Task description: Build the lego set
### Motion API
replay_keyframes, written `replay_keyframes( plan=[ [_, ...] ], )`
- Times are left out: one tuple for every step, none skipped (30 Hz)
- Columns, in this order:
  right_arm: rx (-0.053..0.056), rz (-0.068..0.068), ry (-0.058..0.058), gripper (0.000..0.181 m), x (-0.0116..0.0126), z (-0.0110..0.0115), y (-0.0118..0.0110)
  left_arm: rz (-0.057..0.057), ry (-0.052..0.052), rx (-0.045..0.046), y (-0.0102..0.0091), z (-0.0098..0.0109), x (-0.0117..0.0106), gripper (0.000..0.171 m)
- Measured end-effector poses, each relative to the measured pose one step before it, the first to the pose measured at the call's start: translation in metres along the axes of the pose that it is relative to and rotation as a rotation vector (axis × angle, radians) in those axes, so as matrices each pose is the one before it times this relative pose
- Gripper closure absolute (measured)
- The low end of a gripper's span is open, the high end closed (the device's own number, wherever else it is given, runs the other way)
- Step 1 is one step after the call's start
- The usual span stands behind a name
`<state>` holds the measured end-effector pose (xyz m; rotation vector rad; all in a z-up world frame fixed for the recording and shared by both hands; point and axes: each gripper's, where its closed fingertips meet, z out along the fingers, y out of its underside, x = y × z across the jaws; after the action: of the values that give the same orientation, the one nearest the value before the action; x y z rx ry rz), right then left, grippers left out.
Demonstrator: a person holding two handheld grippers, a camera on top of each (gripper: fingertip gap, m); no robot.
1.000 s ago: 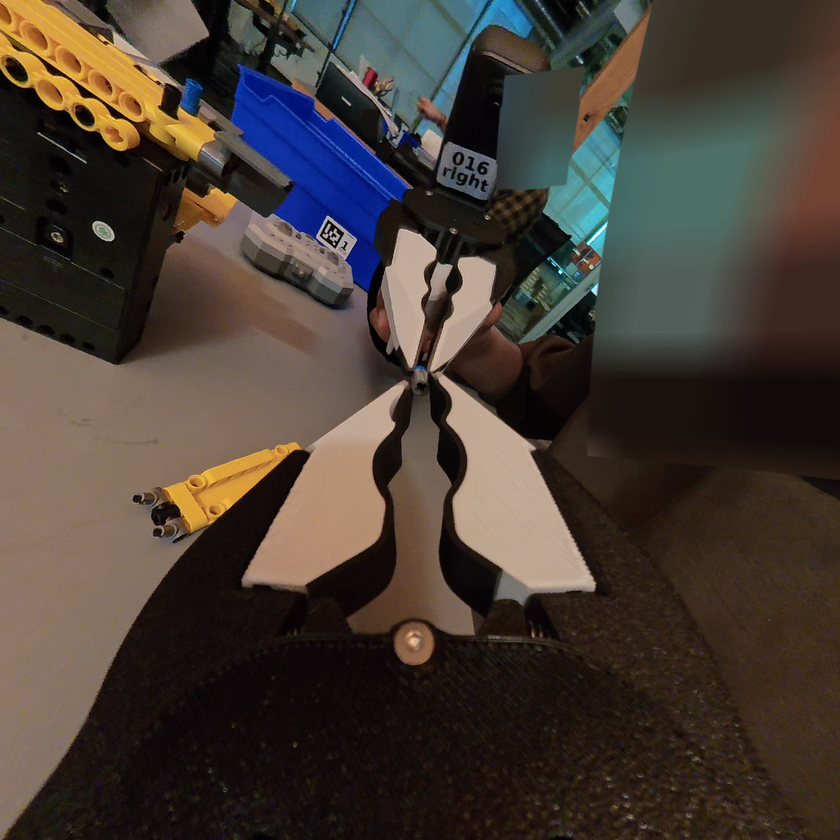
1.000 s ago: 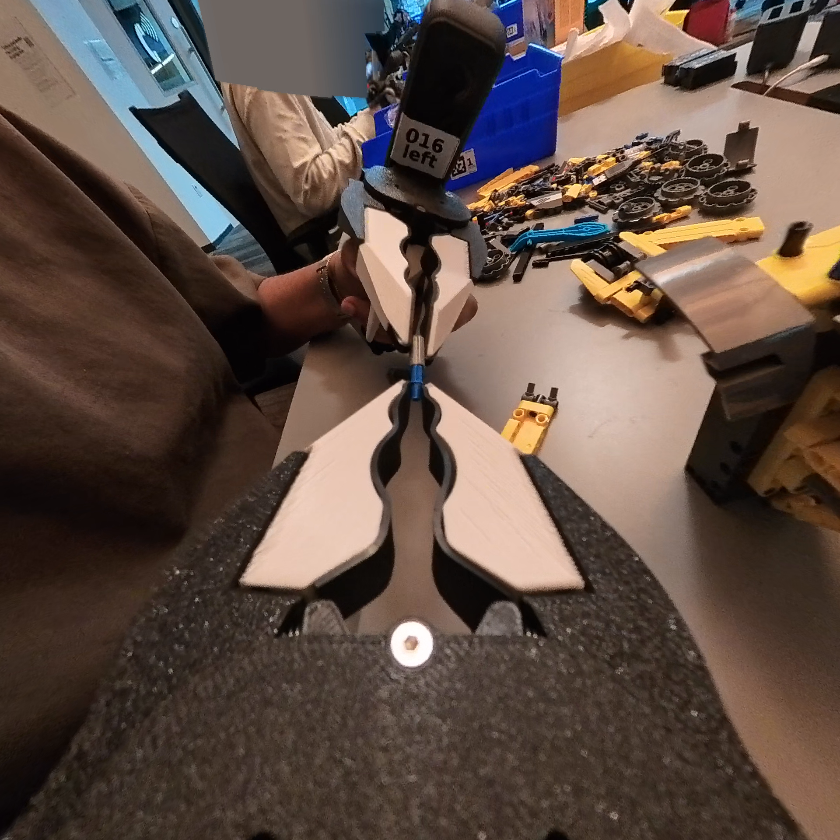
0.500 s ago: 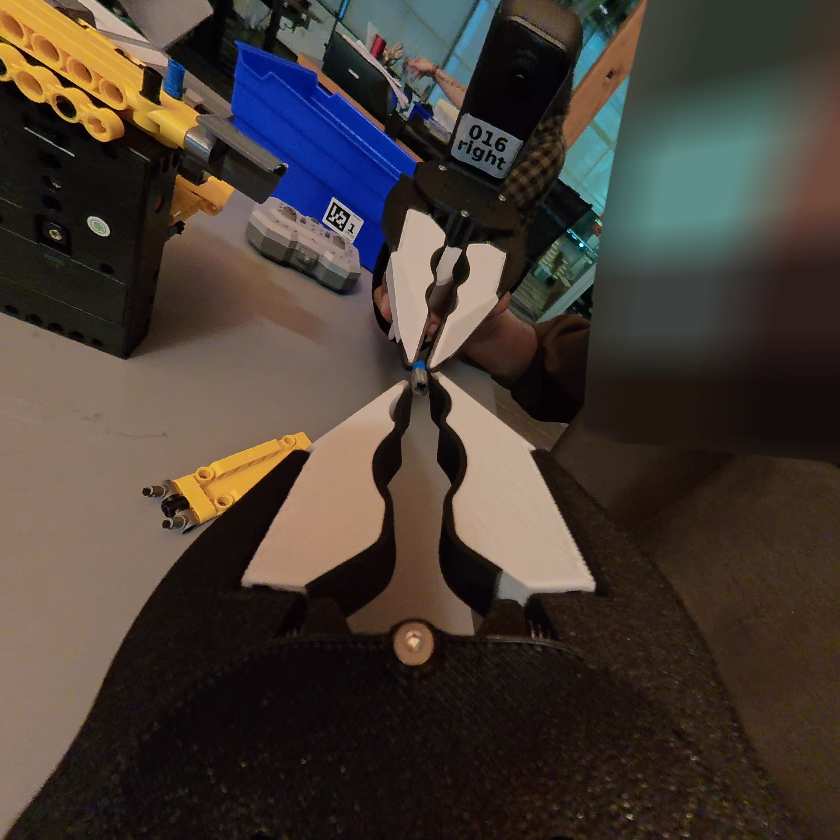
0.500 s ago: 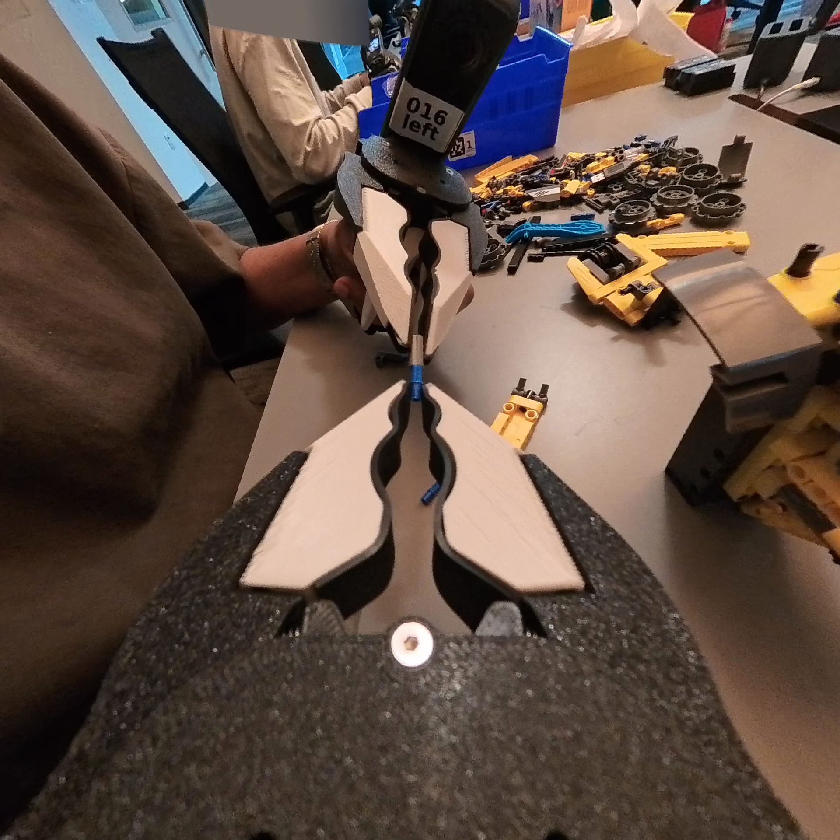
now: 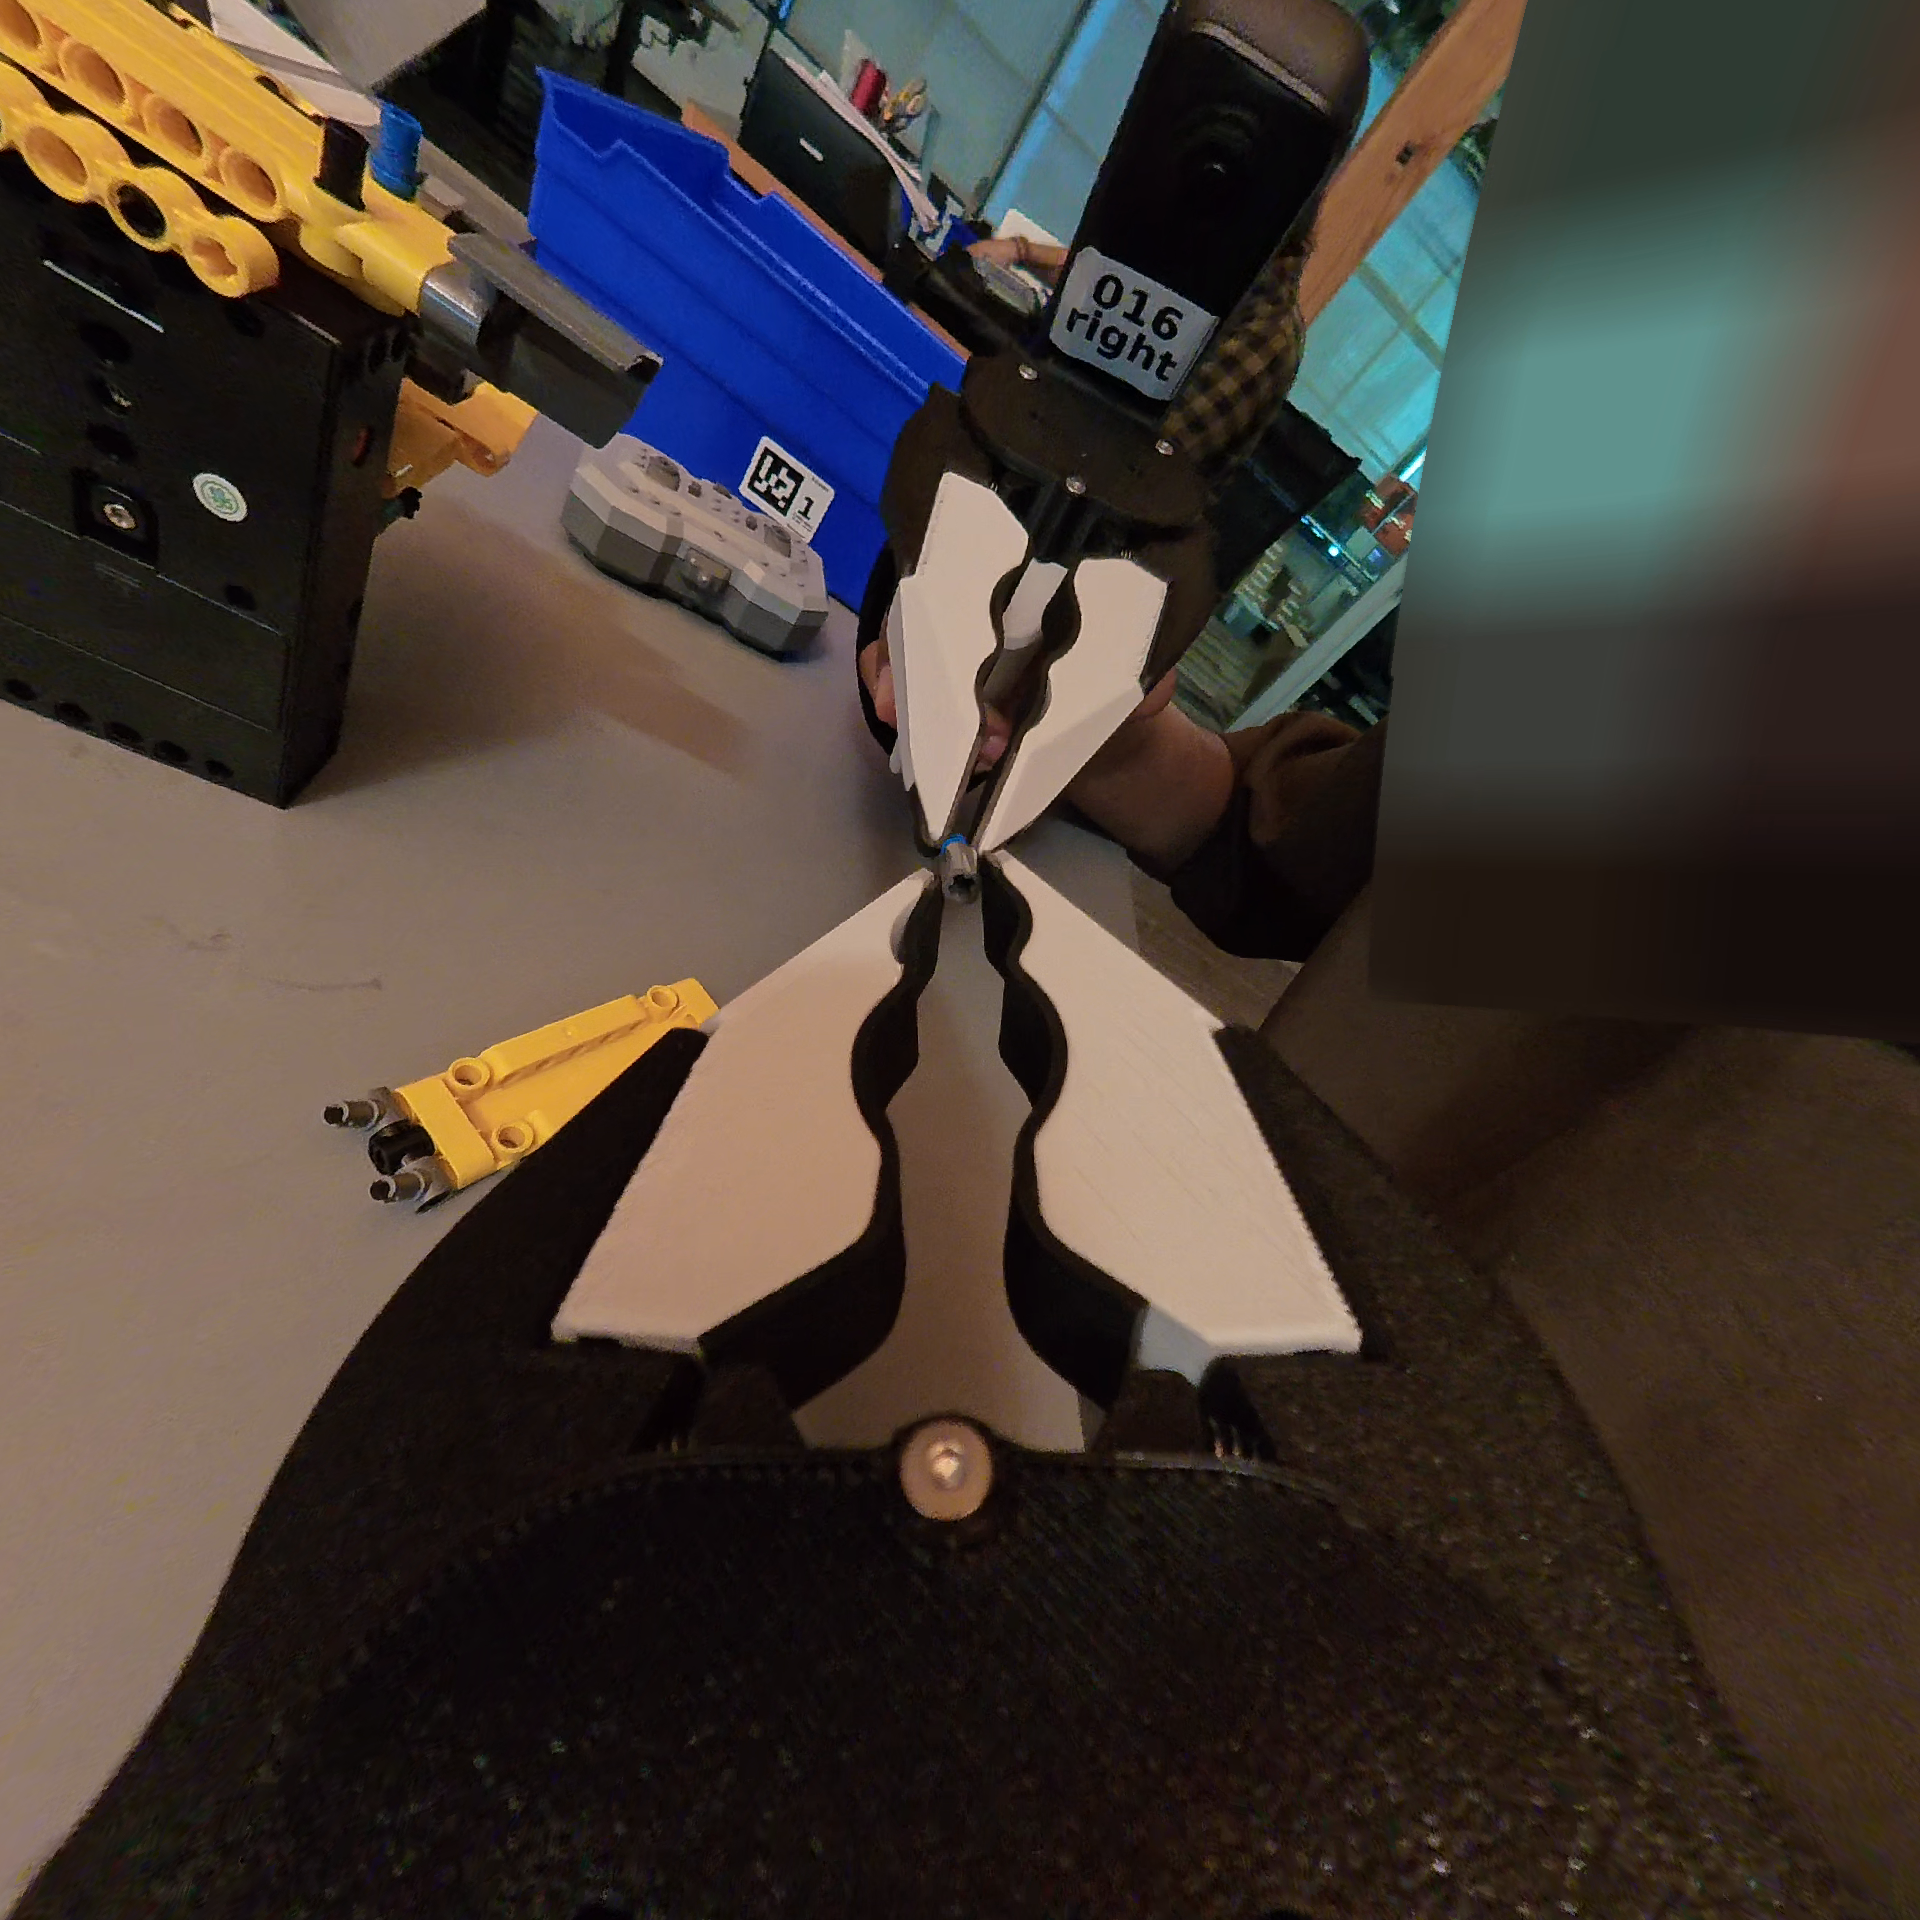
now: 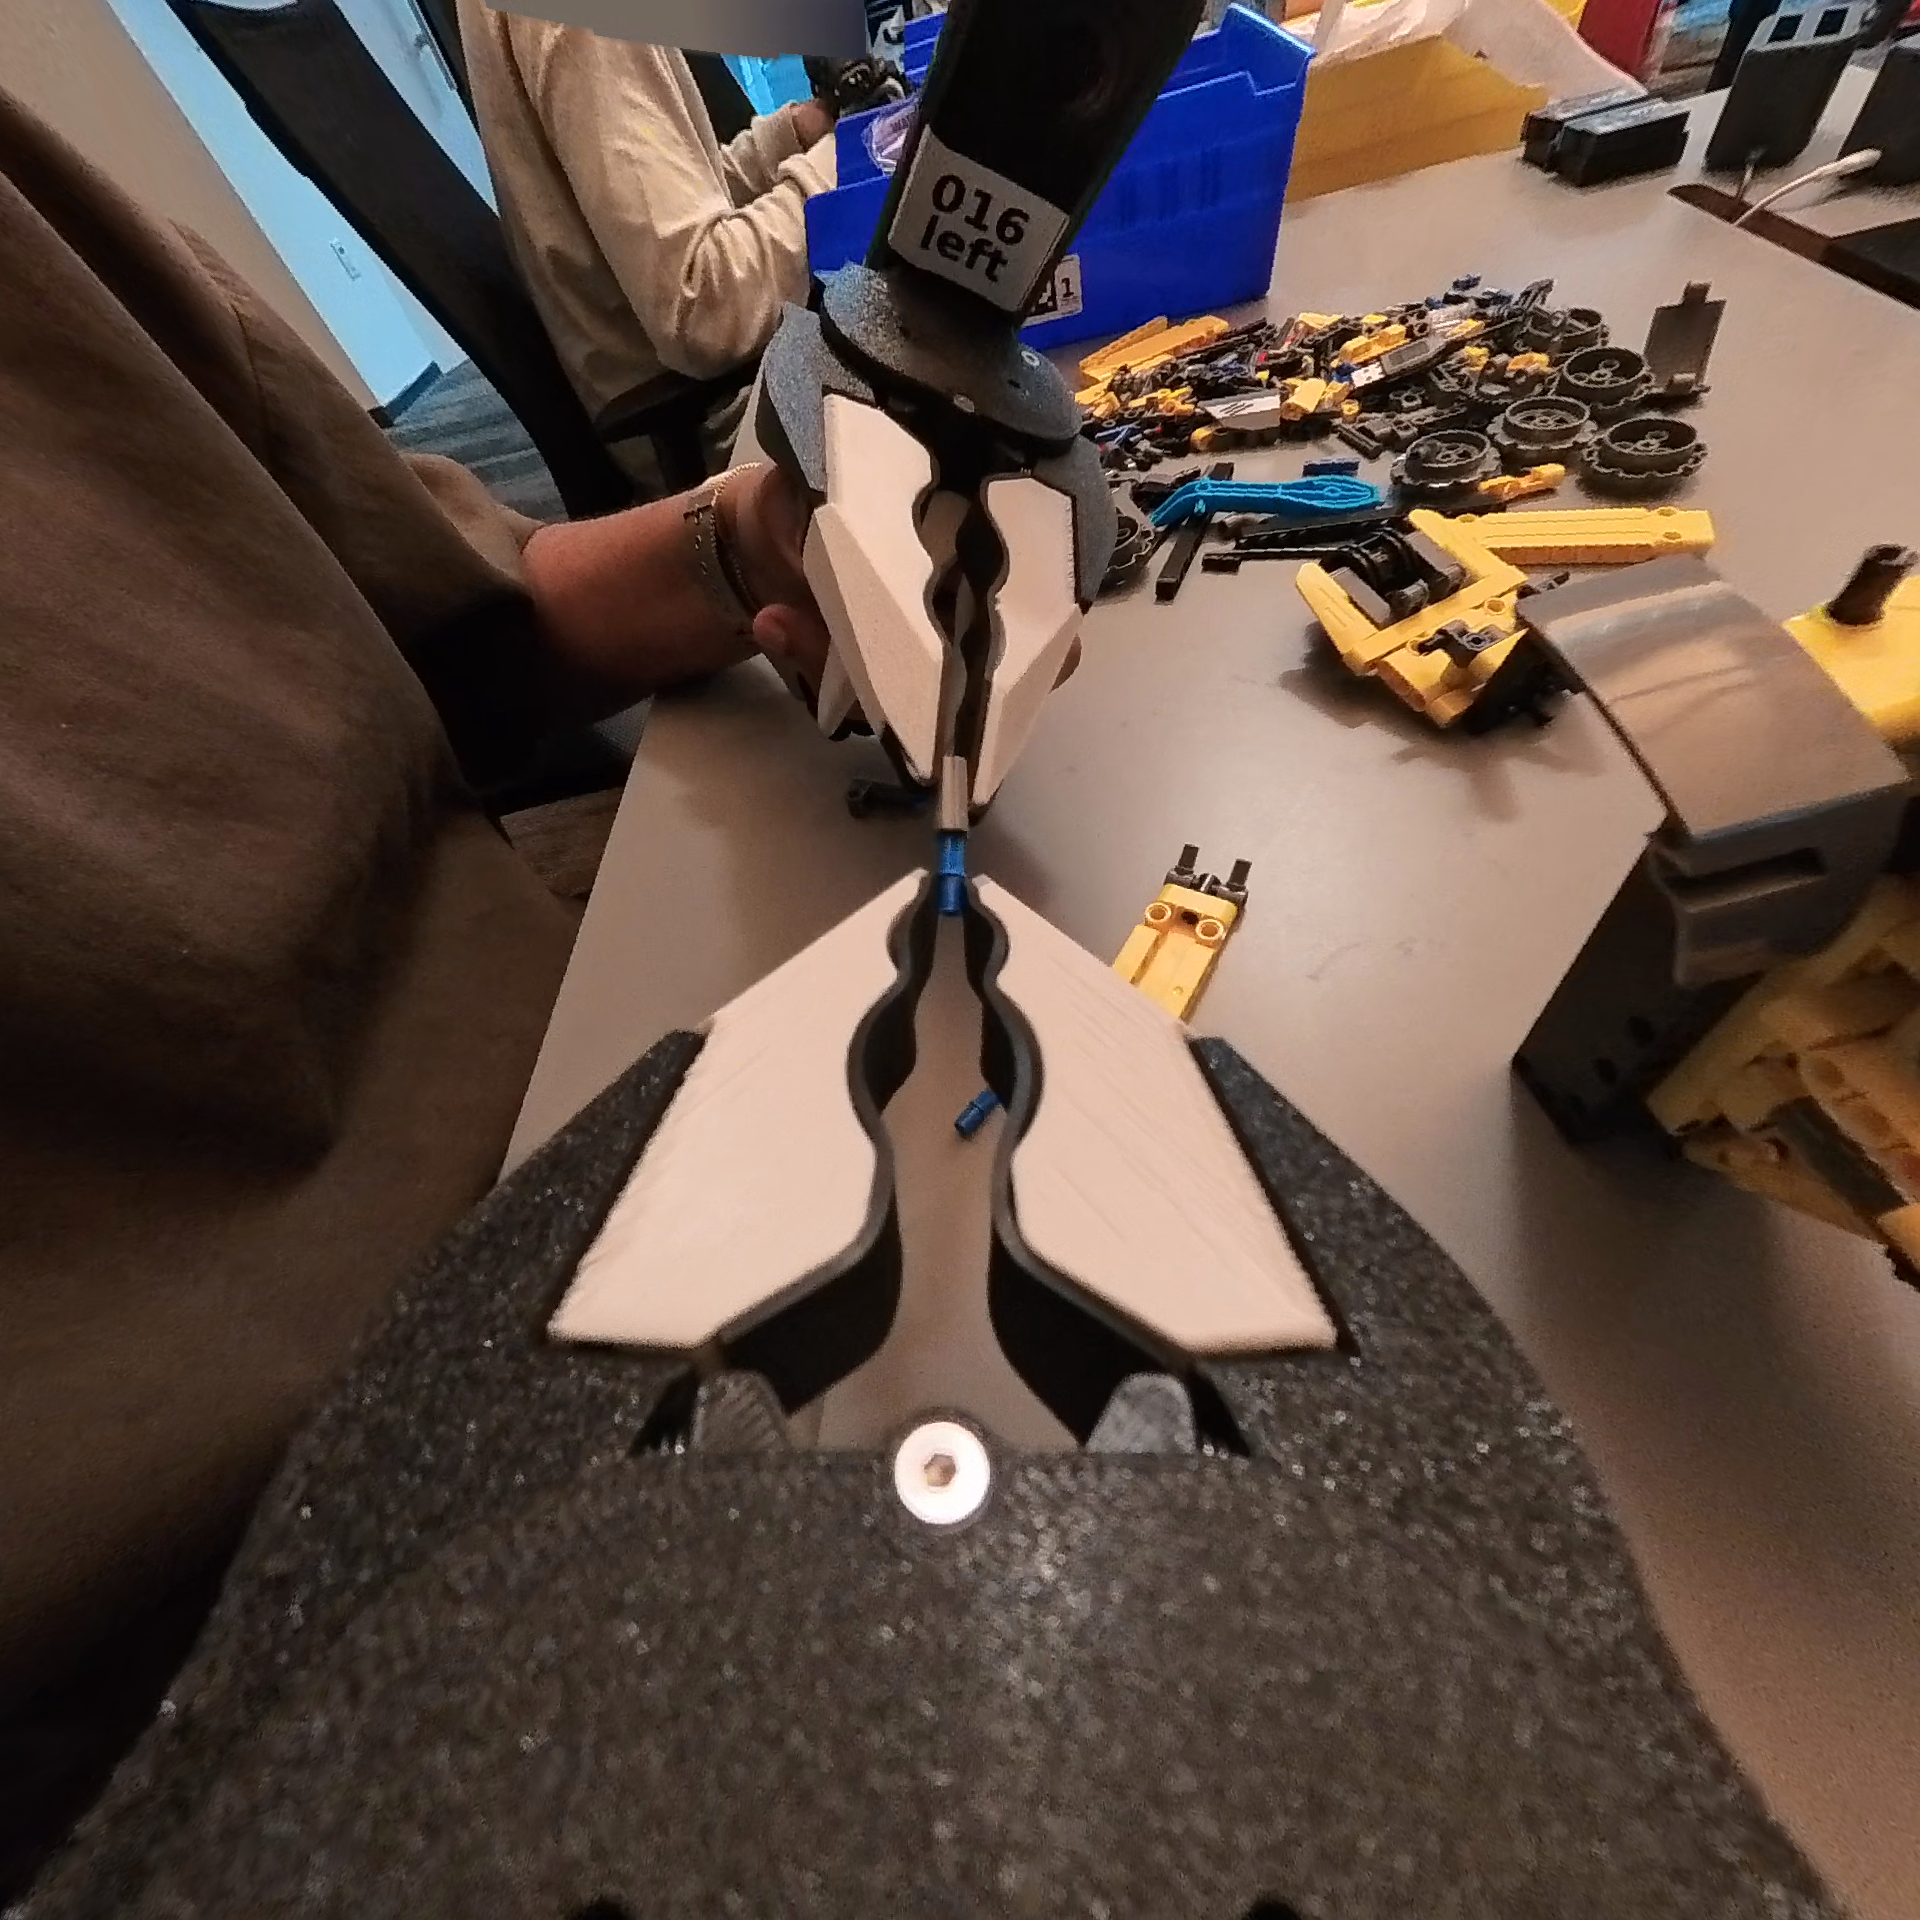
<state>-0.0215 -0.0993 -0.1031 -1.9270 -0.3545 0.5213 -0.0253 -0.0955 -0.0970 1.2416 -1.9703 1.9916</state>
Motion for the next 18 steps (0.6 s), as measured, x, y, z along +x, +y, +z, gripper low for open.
replay_keyframes(
  plan=[
    [-0.0032, -0.0048, 0.0037, 0.178, 0.00041, 0.00019, 0.00049, 0.0019, -0.0036, -0.0022, 0.00042, 0.00006, -0.00042, 0.167],
    [-0.0033, -0.0053, 0.004, 0.178, 0.00025, 0.00017, 0.00045, 0.003, -0.004, -0.00255, 0.0004, 0.0001, -0.00046, 0.168],
    [-0.003, -0.0056, 0.0032, 0.178, 0.00011, 0.00011, 0.00045, 0.0029, -0.0029, -0.00227, 0.00036, 0.00012, -0.0003, 0.168],
    [-0.0024, -0.005, 0.0029, 0.178, 0.00017, 0.00001, 0.00027, 0.0023, -0.0028, -0.00299, 0.00036, -0.00003, -0.00023, 0.167],
    [-0.002, -0.0035, 0.0023, 0.178, 0.00012, 0.00007, 0.00018, 0.002, -0.0037, -0.00356, 0.00056, 0.00009, -0.00047, 0.167],
    [-0.0026, -0.0026, 0.0008, 0.178, -0.00005, 0.00002, 0.00034, 0.0023, -0.0037, -0.00405, 0.00055, 0.00004, -0.00043, 0.168],
    [-0.0022, -0.0022, 0.0015, 0.178, 0.00004, 0.00008, 0.00038, 0.0029, -0.0036, -0.00253, 0.00032, 0.00017, -0.00029, 0.168],
    [-0.0013, -0.0015, 0.0016, 0.178, 0.00015, 0.00001, 0.00018, 0.0035, -0.0041, -0.0017, 0.0003, 0.00004, -0.00032, 0.168],
    [-0.0009, -0.0011, 0.0005, 0.178, 0.00007, 0.00002, 0.00022, 0.0032, -0.0029, -0.00193, 0.00028, 0.00007, -0.00019, 0.168],
    [-0.0005, -0.001, 0.0003, 0.178, 0.00002, 0.00001, 0.00007, 0.0024, -0.0025, -0.0017, 0.00017, 0.00005, -0.00019, 0.168],
    [0.0, -0.0007, 0.0005, 0.178, 0.00007, -0.00008, 0.00004, 0.0022, -0.0021, -0.00141, 0.0002, 0.0, -0.00022, 0.168],
    [0.0, -0.0008, 0.0001, 0.178, -0.00002, 0.00005, -0.00001, 0.0015, -0.0008, -0.0011, 0.00007, 0.00001, 0.00006, 0.168],
    [0.0002, -0.0001, -0.0003, 0.178, 0.00001, -0.00011, 0.00002, 0.0007, 0.0001, -0.00113, 0.00023, -0.00004, 0.00008, 0.168],
    [0.0003, 0.0005, -0.0015, 0.178, -0.00024, 0.00002, -0.00004, 0.0008, 0.0016, -0.00093, 0.00014, 0.00002, 0.00021, 0.168],
    [0.0015, -0.0001, -0.0014, 0.178, -0.00016, -0.00006, -0.00025, 0.0002, 0.0025, -0.00032, 0.00018, -0.00005, 0.00035, 0.168],
    [0.0024, -0.0004, 0.0001, 0.178, 0.00003, -0.00028, -0.00048, 0.0, 0.0015, -0.00031, 0.00004, -0.00002, 0.00022, 0.168],
    [0.002, 0.0006, 0.0007, 0.178, 0.00014, -0.00032, -0.00033, 0.0008, 0.0013, -0.00195, 0.00035, 0.00027, 0.0002, 0.168],
    [0.0034, 0.0015, 0.0007, 0.178, 0.00018, -0.00047, -0.00067, 0.0041, 0.0011, -0.00709, 0.00136, 0.00052, 0.00042, 0.168]
  ],
)
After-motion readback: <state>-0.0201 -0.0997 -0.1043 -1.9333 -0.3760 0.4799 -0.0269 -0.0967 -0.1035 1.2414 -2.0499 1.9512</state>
